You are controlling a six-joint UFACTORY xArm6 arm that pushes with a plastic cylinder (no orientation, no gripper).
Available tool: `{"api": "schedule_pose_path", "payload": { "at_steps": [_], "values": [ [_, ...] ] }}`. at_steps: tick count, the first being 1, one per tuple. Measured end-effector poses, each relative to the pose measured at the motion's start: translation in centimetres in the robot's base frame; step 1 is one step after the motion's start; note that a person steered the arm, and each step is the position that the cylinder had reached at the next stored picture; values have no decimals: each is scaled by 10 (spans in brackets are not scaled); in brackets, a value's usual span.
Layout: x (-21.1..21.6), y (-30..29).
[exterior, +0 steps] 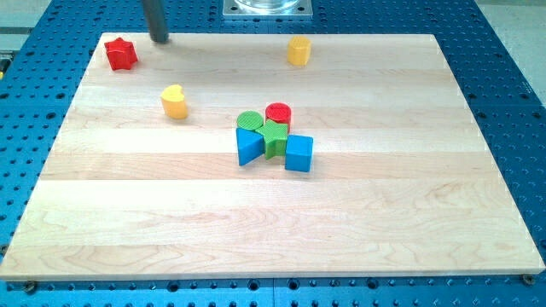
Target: Push the red star into the yellow heart
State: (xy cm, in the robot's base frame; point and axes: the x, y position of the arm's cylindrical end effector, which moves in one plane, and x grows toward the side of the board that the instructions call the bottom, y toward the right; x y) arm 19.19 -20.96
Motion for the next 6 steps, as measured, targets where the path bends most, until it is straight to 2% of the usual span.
{"api": "schedule_pose_path", "payload": {
  "at_steps": [1,3,4,5,6],
  "values": [
    [17,-38],
    [82,53],
    [33,47],
    [12,-23],
    [9,-81]
  ]
}}
